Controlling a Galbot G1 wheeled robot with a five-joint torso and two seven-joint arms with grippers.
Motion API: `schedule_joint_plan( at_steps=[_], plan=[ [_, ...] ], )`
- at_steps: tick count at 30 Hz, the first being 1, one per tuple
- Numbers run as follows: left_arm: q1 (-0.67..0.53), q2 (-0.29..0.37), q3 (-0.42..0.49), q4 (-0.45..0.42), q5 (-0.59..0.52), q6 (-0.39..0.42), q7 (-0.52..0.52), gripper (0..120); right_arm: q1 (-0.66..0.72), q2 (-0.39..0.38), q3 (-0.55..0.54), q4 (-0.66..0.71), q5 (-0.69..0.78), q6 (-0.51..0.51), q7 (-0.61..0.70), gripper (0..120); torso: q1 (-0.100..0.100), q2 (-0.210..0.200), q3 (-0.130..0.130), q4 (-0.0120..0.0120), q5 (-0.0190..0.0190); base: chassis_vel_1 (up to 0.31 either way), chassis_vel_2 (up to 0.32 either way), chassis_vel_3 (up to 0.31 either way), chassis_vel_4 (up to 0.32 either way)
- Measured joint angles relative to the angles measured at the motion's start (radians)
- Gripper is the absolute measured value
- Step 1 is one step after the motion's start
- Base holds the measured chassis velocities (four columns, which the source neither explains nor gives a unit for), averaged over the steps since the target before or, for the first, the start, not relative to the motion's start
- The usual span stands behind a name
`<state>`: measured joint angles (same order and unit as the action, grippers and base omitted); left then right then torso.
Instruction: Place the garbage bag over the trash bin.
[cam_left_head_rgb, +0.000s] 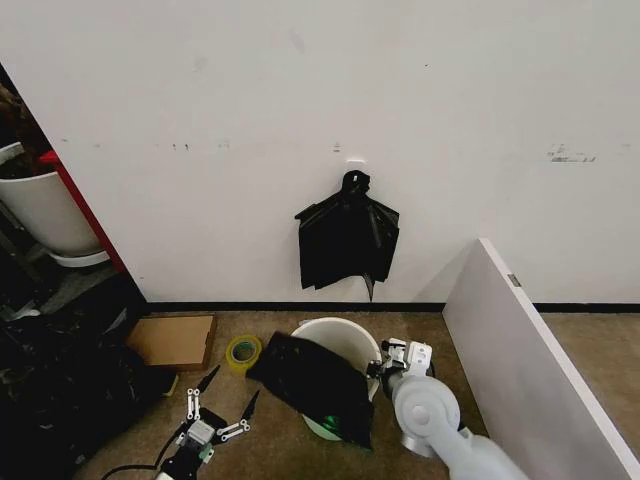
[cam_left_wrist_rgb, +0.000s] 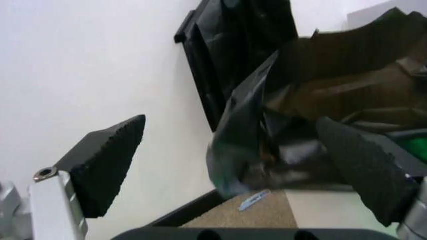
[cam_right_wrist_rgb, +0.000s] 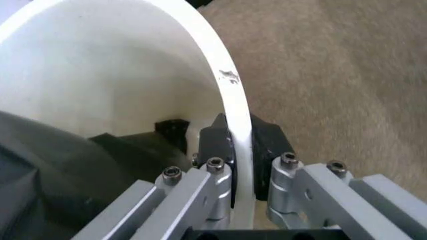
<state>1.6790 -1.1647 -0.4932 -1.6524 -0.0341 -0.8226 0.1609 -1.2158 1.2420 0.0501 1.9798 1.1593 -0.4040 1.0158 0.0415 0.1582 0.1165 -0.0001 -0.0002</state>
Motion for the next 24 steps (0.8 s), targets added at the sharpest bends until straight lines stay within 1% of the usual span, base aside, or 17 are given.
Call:
schedule_joint_plan(
  at_steps=[2, 3, 7, 10, 15, 18, 24],
  plan=[
    [-0.005, 0.000, 0.011, -0.001, -0.041, 0.000, 0.005, 100, -0.033, 0.052, 0.027, -0.008, -0.034, 0.057, 0.009, 3, 0.000, 0.000, 0.000, -0.0001, 0.0002, 0.000, 0.000, 0.000, 0.000],
    [-0.005, 0.000, 0.011, -0.001, -0.041, 0.000, 0.005, 100, -0.033, 0.052, 0.027, -0.008, -0.034, 0.057, 0.009, 3, 0.000, 0.000, 0.000, -0.0001, 0.0002, 0.000, 0.000, 0.000, 0.000],
    [-0.017, 0.005, 0.041, -0.007, -0.138, 0.001, 0.046, 100, -0.075, 0.129, 0.049, -0.008, -0.090, 0.155, 0.039, 3, 0.000, 0.000, 0.000, -0.0001, 0.0000, 0.000, 0.000, 0.000, 0.000],
    [-0.036, 0.007, 0.046, -0.004, -0.148, 0.002, 0.065, 100, -0.103, 0.172, 0.049, -0.008, -0.130, 0.204, 0.069, 3, 0.000, 0.000, 0.000, -0.0004, 0.0000, 0.000, 0.000, 0.000, 0.000],
    [-0.047, 0.015, 0.046, -0.002, -0.148, 0.002, 0.067, 100, -0.124, 0.188, 0.046, -0.013, -0.143, 0.243, 0.070, 3, 0.000, 0.000, 0.000, -0.0002, 0.0001, 0.000, 0.000, 0.000, 0.000],
    [-0.050, 0.017, 0.045, 0.004, -0.147, 0.002, 0.068, 100, -0.125, 0.185, 0.053, -0.034, -0.136, 0.260, 0.041, 3, 0.000, 0.000, 0.000, -0.0002, 0.0001, 0.000, 0.000, 0.000, 0.000],
    [-0.047, 0.018, 0.043, 0.011, -0.143, 0.001, 0.068, 100, -0.113, 0.165, 0.054, -0.058, -0.134, 0.254, -0.007, 3, 0.000, 0.000, 0.000, -0.0001, 0.0001, 0.000, 0.000, 0.000, 0.000]
  ],
)
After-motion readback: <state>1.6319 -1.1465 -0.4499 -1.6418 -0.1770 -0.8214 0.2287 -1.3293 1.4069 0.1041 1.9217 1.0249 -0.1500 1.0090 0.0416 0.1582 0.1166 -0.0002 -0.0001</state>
